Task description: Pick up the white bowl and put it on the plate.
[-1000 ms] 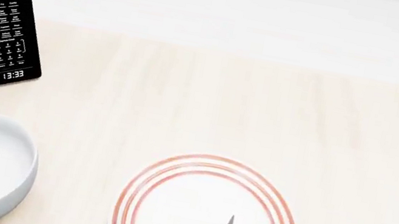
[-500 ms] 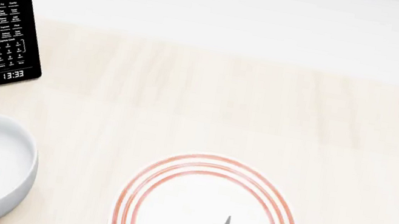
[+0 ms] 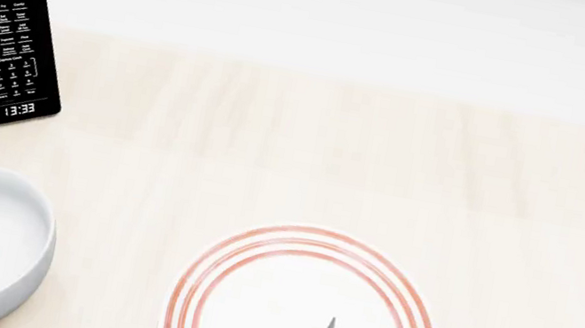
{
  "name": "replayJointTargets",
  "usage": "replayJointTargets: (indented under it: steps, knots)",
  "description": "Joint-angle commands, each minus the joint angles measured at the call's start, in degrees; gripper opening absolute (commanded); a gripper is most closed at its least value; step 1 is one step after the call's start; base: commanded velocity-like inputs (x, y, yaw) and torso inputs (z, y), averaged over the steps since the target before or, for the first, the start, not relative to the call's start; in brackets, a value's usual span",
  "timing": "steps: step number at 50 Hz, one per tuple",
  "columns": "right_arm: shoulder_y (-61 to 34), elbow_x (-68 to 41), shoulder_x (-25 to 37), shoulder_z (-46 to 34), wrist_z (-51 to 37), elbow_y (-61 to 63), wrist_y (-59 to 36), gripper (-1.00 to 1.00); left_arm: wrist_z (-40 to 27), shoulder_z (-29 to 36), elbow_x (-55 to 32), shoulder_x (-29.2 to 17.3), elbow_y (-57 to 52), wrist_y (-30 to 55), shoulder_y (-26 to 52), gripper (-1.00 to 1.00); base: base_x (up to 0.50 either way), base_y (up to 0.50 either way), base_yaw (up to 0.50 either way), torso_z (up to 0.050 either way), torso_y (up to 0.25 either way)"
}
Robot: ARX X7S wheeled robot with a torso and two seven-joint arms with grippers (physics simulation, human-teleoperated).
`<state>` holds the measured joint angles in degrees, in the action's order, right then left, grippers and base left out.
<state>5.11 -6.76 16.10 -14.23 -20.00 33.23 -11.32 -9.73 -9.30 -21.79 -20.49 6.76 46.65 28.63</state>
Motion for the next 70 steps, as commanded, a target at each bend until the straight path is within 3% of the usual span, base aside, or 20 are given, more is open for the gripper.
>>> replayJointTargets:
  steps: [1, 10, 43, 44, 70]
  knots:
    - [-0.1, -0.2, 0.4, -0.3, -0.4, 0.0, 0.1, 1.00, -0.4, 1.2, 0.9, 0.4, 1.2, -1.0, 0.0, 1.00, 0.00, 0.00, 0.00, 0.000, 0.000]
    - [-0.1, -0.4, 0.6, -0.4, -0.6, -0.4, 0.4, 1.00, 0.7, 2.9, 2.4, 0.4, 6.7, -4.5, 1.9, 1.00, 0.00, 0.00, 0.00, 0.000, 0.000]
    - [-0.4, -1.1, 1.3, -1.1, -1.3, -0.7, 0.6, 1.00, -0.9, 3.2, 2.8, 0.7, 7.0, -4.7, 1.3, 1.00, 0.00, 0.00, 0.00, 0.000, 0.000]
    - [-0.4, -1.0, 1.3, -1.2, -1.3, -0.6, 0.5, 1.00, -0.9, 3.1, 2.7, 0.7, 7.0, -4.7, 1.3, -1.00, 0.00, 0.00, 0.00, 0.000, 0.000]
    - [-0.5, -1.1, 1.6, -2.0, -1.9, -1.2, 0.7, 1.00, -1.5, 0.8, 0.6, 1.0, 5.0, -4.5, 0.3, -1.00, 0.00, 0.00, 0.00, 0.000, 0.000]
